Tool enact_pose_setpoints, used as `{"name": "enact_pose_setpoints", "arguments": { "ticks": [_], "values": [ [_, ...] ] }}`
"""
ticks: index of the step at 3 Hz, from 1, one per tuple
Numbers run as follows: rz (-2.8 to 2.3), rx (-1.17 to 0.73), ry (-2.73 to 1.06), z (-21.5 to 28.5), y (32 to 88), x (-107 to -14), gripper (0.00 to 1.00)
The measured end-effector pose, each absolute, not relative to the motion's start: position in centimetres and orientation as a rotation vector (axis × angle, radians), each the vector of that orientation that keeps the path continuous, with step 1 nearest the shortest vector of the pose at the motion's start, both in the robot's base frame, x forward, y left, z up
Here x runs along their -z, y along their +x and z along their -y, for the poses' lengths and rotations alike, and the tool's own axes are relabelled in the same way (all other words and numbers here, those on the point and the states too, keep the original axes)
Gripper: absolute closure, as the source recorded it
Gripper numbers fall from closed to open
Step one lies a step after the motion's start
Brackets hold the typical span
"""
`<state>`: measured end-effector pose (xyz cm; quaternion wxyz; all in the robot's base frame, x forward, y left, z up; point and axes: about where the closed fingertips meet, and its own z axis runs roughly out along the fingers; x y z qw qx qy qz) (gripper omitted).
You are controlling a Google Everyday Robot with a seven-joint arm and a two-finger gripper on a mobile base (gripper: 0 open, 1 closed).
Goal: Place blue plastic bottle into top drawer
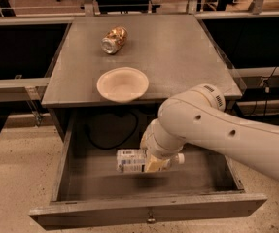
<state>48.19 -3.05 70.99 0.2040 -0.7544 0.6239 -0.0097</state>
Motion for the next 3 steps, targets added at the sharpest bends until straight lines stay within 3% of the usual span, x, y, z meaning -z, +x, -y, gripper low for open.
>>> {"name": "enact_pose_setpoints", "arguments": {
  "ticks": [1,3],
  "values": [
    [-1.758,0.041,-2.093,3.22,48.31,-70.96,0.82],
    [-1.757,0.041,-2.094,3.2,48.29,-70.98,0.36]
  ]
}}
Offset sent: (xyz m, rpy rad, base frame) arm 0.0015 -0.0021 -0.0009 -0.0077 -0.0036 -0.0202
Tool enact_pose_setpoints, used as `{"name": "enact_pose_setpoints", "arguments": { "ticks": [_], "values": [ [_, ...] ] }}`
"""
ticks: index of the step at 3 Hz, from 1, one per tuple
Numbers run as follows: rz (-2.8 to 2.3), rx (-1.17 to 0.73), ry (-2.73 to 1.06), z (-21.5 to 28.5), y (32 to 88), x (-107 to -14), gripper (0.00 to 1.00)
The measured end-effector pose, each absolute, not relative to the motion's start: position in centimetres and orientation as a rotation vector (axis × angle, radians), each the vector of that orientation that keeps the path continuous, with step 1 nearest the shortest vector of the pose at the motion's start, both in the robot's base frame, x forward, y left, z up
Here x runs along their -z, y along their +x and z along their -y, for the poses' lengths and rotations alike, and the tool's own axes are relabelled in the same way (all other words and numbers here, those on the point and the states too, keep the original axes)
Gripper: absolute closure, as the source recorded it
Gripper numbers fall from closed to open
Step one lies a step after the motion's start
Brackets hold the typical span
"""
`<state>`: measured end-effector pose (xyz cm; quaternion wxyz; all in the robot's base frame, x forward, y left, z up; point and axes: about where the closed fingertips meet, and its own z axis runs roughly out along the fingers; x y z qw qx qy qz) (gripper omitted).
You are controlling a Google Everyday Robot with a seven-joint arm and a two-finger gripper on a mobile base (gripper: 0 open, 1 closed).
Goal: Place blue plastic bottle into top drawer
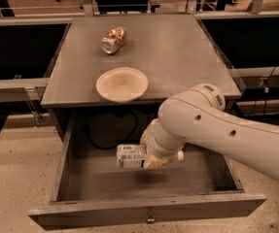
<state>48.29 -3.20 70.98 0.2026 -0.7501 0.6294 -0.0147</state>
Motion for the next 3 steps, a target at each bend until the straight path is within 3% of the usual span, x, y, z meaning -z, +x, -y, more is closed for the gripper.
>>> {"name": "enact_pose_setpoints", "arguments": {
  "ticks": [1,2,3],
  "values": [
    [-1.757,0.041,-2.094,3.2,48.29,-70.98,0.12],
    [-1.757,0.041,-2.094,3.2,48.29,-70.99,0.0],
    [-1.757,0.041,-2.094,3.2,48.29,-70.99,0.0]
  ]
}}
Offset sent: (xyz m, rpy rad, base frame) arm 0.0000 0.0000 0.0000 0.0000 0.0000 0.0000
